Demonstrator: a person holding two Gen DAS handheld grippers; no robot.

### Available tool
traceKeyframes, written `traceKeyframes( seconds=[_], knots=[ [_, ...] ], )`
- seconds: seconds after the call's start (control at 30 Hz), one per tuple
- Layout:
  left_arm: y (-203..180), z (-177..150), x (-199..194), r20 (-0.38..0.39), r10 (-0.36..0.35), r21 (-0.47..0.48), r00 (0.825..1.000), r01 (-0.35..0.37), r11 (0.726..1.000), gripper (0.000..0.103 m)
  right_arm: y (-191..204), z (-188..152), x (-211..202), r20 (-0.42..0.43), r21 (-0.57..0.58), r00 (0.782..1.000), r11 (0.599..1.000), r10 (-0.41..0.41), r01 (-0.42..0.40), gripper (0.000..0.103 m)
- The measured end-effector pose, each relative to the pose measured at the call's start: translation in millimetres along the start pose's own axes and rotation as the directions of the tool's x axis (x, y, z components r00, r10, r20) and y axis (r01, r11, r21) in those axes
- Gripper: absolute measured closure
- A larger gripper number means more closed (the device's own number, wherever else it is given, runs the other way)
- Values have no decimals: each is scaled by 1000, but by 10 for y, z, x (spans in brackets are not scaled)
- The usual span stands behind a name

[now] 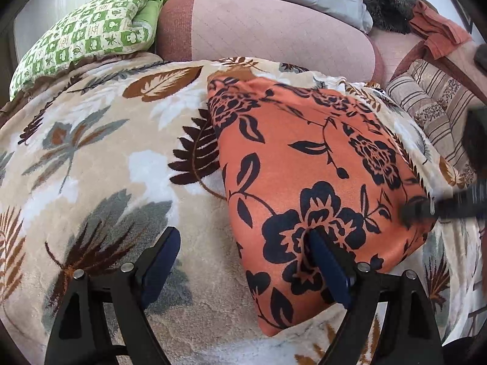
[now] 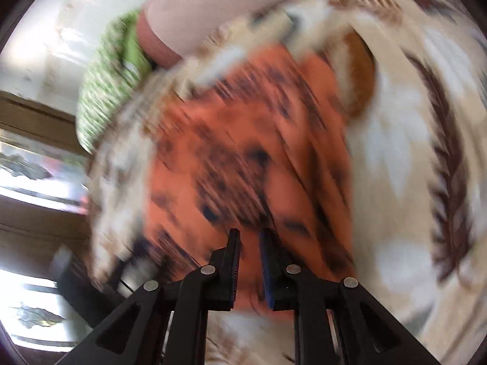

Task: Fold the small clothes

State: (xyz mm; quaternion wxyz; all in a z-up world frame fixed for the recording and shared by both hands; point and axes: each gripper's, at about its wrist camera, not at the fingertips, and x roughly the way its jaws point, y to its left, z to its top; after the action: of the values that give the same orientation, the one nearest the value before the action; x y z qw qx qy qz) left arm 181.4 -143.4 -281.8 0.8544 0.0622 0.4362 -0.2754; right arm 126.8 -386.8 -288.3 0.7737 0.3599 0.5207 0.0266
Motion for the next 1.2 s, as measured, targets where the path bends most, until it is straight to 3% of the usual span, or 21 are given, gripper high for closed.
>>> traceKeyframes(
  seconds=[0.1,0.27,0.33,0.4,0.47,0.53,0.63,0.7,0.77,0.87,0.97,1.03,1.2],
  knots=[
    [-4,-2,-23,10,9,-3,1000,-9,1000,15,-171,-296,47,-9,16,999,999,50,-50,88],
    [-64,10,-156,54,26,33,998,-28,999,15,75,-273,-88,-25,-38,999,999,-38,37,86],
    [-92,-17,-140,42,42,61,998,-45,997,15,227,-267,-43,-33,-87,999,996,-31,28,86],
    [-116,-63,-45,-2,61,82,998,-61,995,15,290,-282,143,-77,-107,997,994,-31,22,84],
    [-69,-94,-40,-20,31,61,999,-30,998,15,297,-302,379,-162,-121,982,989,-102,83,84],
    [-36,-108,-95,-16,15,61,1000,-14,998,15,374,-222,356,-174,-128,978,987,-119,97,84],
    [12,-169,-184,15,25,81,1000,-26,996,15,585,71,114,-74,-112,997,994,-10,2,83],
    [64,-200,-250,29,18,77,999,-21,997,15,803,327,101,-28,-124,999,992,34,-38,83],
    [109,-202,-301,44,27,78,999,-31,997,15,1016,542,260,-20,-138,999,990,37,-39,83],
    [169,-197,-338,64,32,91,997,-38,995,15,1192,791,741,-92,-102,996,994,17,-26,83],
    [242,-177,-351,73,31,84,997,-37,996,15,1200,929,1095,-117,-86,993,996,-20,10,84],
    [287,-157,-370,82,27,71,996,-33,997,15,1198,986,1028,-107,-45,994,999,3,-8,84],
    [380,-82,-436,117,29,37,993,-34,999,15,1173,872,659,-34,-89,999,996,12,-15,83]
  ],
)
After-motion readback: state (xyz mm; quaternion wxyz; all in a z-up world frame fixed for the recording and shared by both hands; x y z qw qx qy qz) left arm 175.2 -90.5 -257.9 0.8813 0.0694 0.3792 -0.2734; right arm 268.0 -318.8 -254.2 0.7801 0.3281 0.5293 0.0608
